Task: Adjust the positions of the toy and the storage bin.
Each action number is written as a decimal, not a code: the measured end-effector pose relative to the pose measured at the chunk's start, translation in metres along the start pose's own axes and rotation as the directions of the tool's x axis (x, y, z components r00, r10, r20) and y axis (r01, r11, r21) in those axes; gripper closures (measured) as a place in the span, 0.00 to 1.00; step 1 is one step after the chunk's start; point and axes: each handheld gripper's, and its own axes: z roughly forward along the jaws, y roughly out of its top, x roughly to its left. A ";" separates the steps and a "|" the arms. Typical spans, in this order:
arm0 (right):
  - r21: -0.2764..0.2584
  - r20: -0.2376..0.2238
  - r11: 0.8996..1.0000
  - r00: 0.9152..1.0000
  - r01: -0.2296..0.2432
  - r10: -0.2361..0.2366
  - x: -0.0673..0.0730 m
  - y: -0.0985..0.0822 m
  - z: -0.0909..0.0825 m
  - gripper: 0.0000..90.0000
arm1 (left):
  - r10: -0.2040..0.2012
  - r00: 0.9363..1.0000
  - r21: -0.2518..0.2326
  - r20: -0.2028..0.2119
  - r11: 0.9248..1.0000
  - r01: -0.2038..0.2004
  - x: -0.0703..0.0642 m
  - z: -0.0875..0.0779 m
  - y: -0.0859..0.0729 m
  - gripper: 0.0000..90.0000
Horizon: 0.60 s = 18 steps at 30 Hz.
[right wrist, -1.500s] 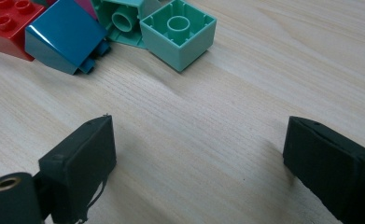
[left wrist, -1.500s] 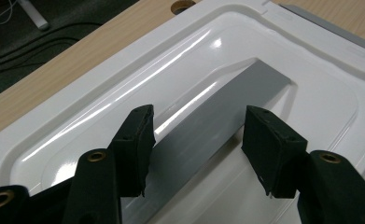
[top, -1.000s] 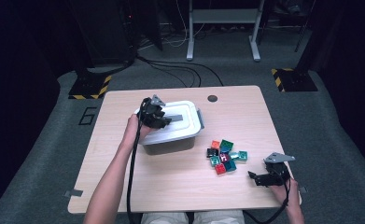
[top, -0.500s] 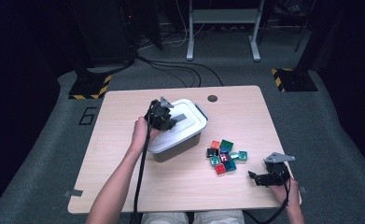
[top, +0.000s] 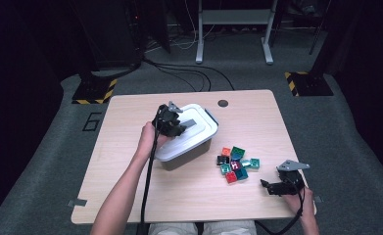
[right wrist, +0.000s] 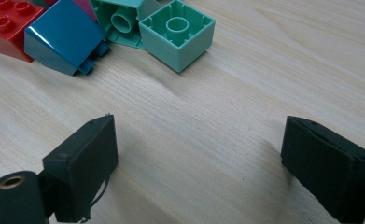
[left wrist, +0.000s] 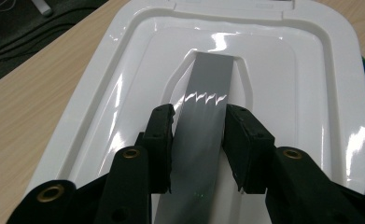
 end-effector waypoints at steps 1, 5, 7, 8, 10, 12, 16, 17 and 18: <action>-0.002 -0.001 1.000 1.000 0.000 0.000 0.000 0.000 0.000 0.11 | -0.003 1.000 0.001 0.001 1.000 0.003 -0.001 0.000 0.000 0.70; -0.001 -0.002 1.000 1.000 -0.002 0.002 0.000 0.000 0.000 0.11 | -0.001 1.000 -0.015 0.001 1.000 0.001 -0.004 0.004 0.003 0.72; -0.002 -0.001 1.000 1.000 -0.003 0.003 0.000 0.000 0.000 0.11 | 0.008 1.000 -0.013 -0.002 1.000 -0.008 -0.005 0.005 0.005 0.72; -0.003 -0.001 1.000 1.000 0.004 -0.004 0.000 0.000 0.000 0.11 | 0.006 1.000 -0.011 -0.003 1.000 -0.006 -0.006 0.005 0.005 0.72; -0.004 0.001 1.000 1.000 0.002 -0.002 0.000 0.000 0.000 0.12 | -0.009 1.000 -0.013 0.001 1.000 0.009 -0.007 0.005 0.006 0.73; -0.006 0.001 1.000 1.000 0.003 -0.003 0.000 0.000 0.000 0.12 | -0.012 1.000 -0.013 0.007 1.000 0.012 -0.006 0.005 0.006 0.73; -0.005 0.000 1.000 1.000 0.002 -0.002 0.000 0.000 0.000 0.12 | -0.023 1.000 -0.014 -0.002 1.000 0.023 -0.007 0.006 0.006 0.73; -0.004 0.000 1.000 1.000 0.003 -0.003 0.000 0.000 0.000 0.12 | -0.027 1.000 -0.014 -0.002 1.000 0.027 -0.007 0.006 0.006 0.73; -0.003 0.000 1.000 1.000 0.002 -0.002 0.000 0.000 0.000 0.12 | -0.031 1.000 -0.015 -0.003 0.999 0.031 -0.007 0.006 0.006 0.73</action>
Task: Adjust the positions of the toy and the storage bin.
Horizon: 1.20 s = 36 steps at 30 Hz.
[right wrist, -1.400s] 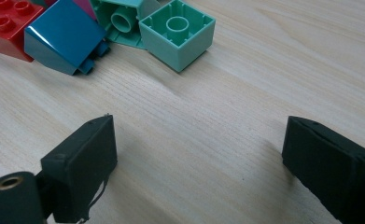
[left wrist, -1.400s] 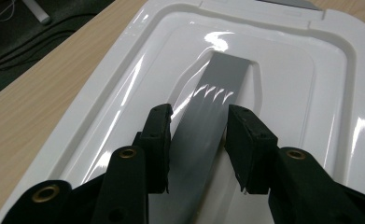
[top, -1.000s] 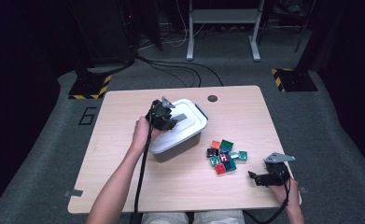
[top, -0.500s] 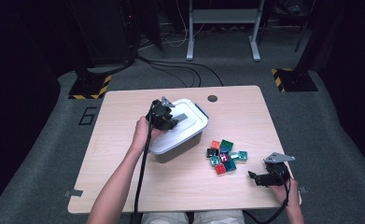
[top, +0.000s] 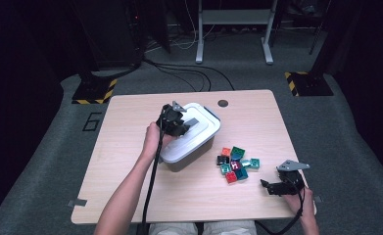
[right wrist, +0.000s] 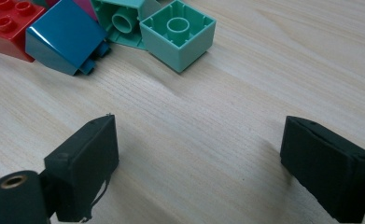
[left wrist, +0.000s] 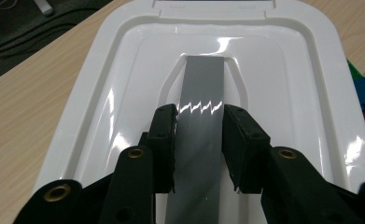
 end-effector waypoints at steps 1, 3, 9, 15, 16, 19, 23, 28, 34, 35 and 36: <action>-0.001 0.000 1.000 1.000 0.000 0.000 0.000 0.000 0.000 0.12 | -0.006 1.000 -0.001 -0.006 1.000 0.006 0.000 0.000 0.000 0.73; 0.000 0.000 1.000 1.000 0.001 -0.001 0.000 0.000 0.000 0.12 | -0.013 1.000 -0.002 -0.013 1.000 0.013 0.000 0.001 0.000 0.73; -0.001 0.000 1.000 1.000 0.001 -0.001 0.000 0.000 0.000 0.12 | -0.018 1.000 0.004 -0.010 1.000 0.018 0.000 0.001 0.002 0.73; 0.000 -0.001 1.000 1.000 0.001 -0.001 0.000 0.000 0.000 0.12 | -0.041 0.999 -0.006 -0.008 0.999 0.041 -0.002 0.003 0.002 0.73; -0.003 0.000 1.000 1.000 0.001 -0.001 0.000 0.000 0.000 0.12 | -0.045 0.999 -0.007 -0.004 0.999 0.045 -0.003 0.004 0.003 0.73; -0.002 -0.001 1.000 1.000 0.002 -0.002 0.000 0.000 0.000 0.12 | -0.046 0.999 -0.013 0.000 0.999 0.046 -0.005 0.005 0.004 0.73; -0.003 -0.002 1.000 1.000 0.002 -0.002 0.000 0.000 0.000 0.12 | -0.044 0.999 -0.014 -0.002 0.999 0.044 -0.008 0.006 0.005 0.74; -0.003 -0.002 1.000 1.000 0.002 -0.002 0.000 0.000 0.000 0.12 | -0.039 0.999 -0.009 -0.003 0.999 0.039 -0.010 0.008 0.007 0.74; -0.004 -0.002 1.000 1.000 0.006 -0.006 0.000 0.000 0.000 0.12 | -0.023 1.000 -0.009 -0.010 1.000 0.023 -0.013 0.008 0.010 0.74; -0.005 -0.002 1.000 1.000 0.007 -0.007 0.000 0.000 0.000 0.12 | -0.023 1.000 -0.012 -0.012 1.000 0.023 -0.013 0.008 0.010 0.74; -0.005 -0.002 1.000 1.000 0.007 -0.007 0.000 0.000 0.000 0.12 | -0.020 1.000 -0.011 -0.012 1.000 0.020 -0.013 0.008 0.010 0.74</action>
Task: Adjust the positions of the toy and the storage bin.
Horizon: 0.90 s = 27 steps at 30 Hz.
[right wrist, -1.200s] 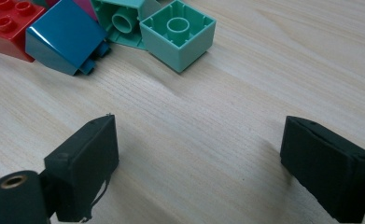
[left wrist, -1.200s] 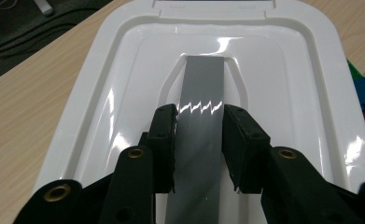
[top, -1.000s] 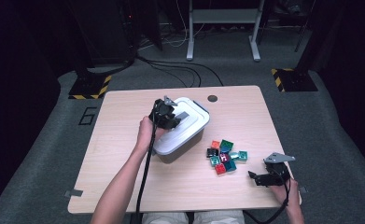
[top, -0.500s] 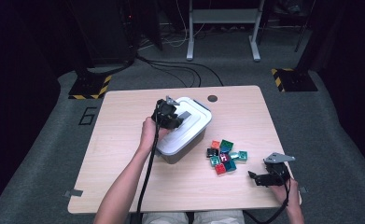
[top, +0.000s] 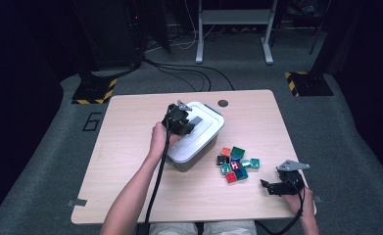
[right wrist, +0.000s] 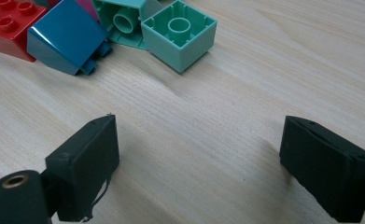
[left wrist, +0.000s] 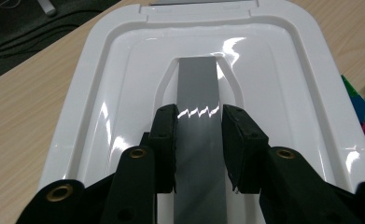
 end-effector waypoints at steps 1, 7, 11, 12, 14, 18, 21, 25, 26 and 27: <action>0.000 0.000 1.000 1.000 0.000 0.000 0.000 0.000 0.000 0.12 | -0.001 1.000 0.004 -0.001 1.000 0.001 0.000 0.000 0.001 0.74; 0.000 0.000 1.000 1.000 0.000 0.000 0.000 0.000 0.000 0.13 | 0.017 1.000 0.005 -0.009 1.000 -0.017 0.000 -0.004 0.003 0.74; 0.001 -0.001 1.000 1.000 0.000 0.000 0.000 0.000 0.000 0.13 | 0.012 1.000 -0.009 -0.015 1.000 -0.012 0.003 -0.010 0.003 0.74; 0.002 -0.001 1.000 1.000 0.000 0.000 0.000 0.000 0.000 0.13 | 0.015 1.000 -0.007 -0.014 1.000 -0.015 0.004 -0.012 0.004 0.74; 0.001 -0.001 1.000 1.000 0.000 0.000 0.000 0.000 0.000 0.13 | 0.012 1.000 -0.015 -0.019 1.000 -0.013 0.006 -0.016 0.004 0.74; 0.000 0.000 1.000 1.000 0.000 0.000 0.000 0.000 0.000 0.13 | 0.002 0.999 -0.027 -0.032 1.000 -0.003 0.011 -0.024 0.004 0.74; 0.000 0.000 1.000 1.000 -0.001 0.001 0.000 0.000 0.000 0.13 | 0.004 0.999 -0.030 -0.042 1.000 -0.006 0.015 -0.031 0.003 0.74; 0.002 -0.001 1.000 1.000 0.000 0.000 0.000 0.000 0.000 0.13 | -0.003 0.999 -0.038 -0.054 0.999 0.001 0.021 -0.038 0.000 0.74; 0.002 -0.001 1.000 1.000 -0.001 0.001 0.000 0.000 0.000 0.13 | -0.013 0.998 -0.041 -0.057 0.999 0.011 0.023 -0.039 0.000 0.74; 0.001 0.000 1.000 1.000 -0.001 0.001 0.000 0.000 0.000 0.13 | -0.011 0.998 -0.043 -0.059 0.999 0.008 0.025 -0.042 -0.001 0.74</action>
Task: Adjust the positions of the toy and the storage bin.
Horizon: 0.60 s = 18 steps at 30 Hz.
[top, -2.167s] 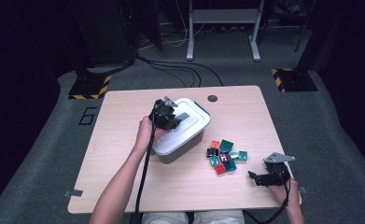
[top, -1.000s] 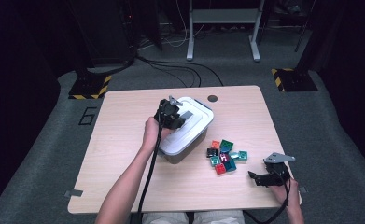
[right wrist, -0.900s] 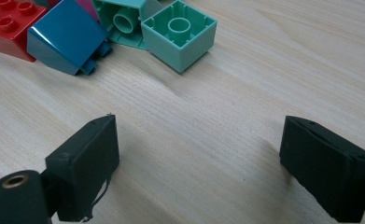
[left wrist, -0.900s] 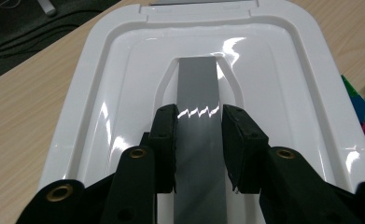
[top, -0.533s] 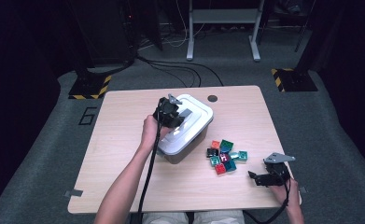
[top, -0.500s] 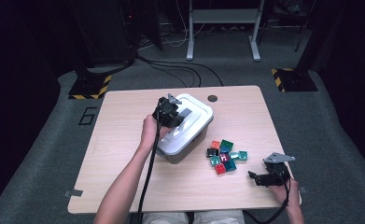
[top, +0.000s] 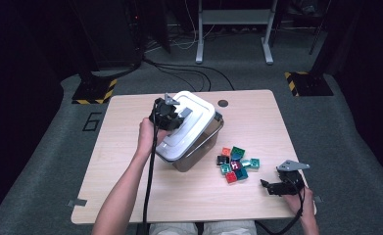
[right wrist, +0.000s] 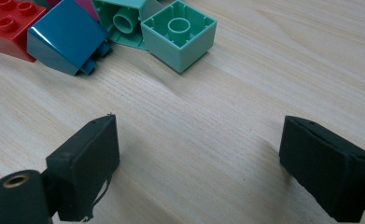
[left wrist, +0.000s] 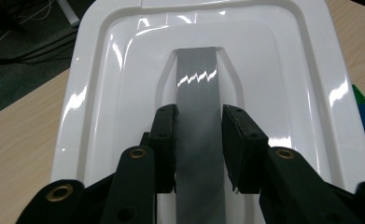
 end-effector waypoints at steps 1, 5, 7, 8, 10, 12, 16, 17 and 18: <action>0.001 -0.001 1.000 1.000 0.000 0.000 0.000 0.000 0.000 0.13 | -0.003 1.000 0.002 -0.003 1.000 0.003 0.001 -0.002 0.000 0.74; 0.000 0.000 1.000 1.000 0.000 0.000 0.000 0.000 0.000 0.13 | -0.013 1.000 -0.010 -0.016 1.000 0.013 0.008 -0.010 -0.002 0.74; 0.000 0.001 1.000 1.000 -0.002 0.002 0.000 0.000 0.000 0.13 | -0.015 1.000 -0.015 -0.023 1.000 0.014 0.011 -0.014 -0.003 0.74; -0.003 0.002 1.000 1.000 -0.003 0.003 0.000 0.000 0.000 0.13 | -0.016 1.000 -0.013 -0.026 1.000 0.016 0.013 -0.017 -0.003 0.74; -0.002 0.001 1.000 1.000 -0.003 0.003 0.000 0.000 0.000 0.13 | -0.022 0.999 -0.018 -0.034 1.000 0.021 0.016 -0.020 -0.005 0.74; -0.001 0.002 1.000 1.000 -0.003 0.003 0.000 0.000 0.000 0.13 | -0.027 0.999 -0.019 -0.040 0.999 0.026 0.019 -0.023 -0.006 0.74; 0.000 0.001 1.000 1.000 -0.003 0.003 0.000 0.000 0.000 0.13 | -0.037 0.998 -0.024 -0.058 0.999 0.036 0.027 -0.031 -0.009 0.74; -0.001 0.001 1.000 1.000 -0.004 0.004 0.000 0.000 0.000 0.13 | -0.039 0.997 -0.026 -0.061 0.999 0.037 0.029 -0.034 -0.009 0.74; 0.000 0.001 1.000 1.000 -0.004 0.004 0.000 0.000 0.000 0.13 | -0.042 0.997 -0.027 -0.068 0.999 0.040 0.031 -0.037 -0.010 0.74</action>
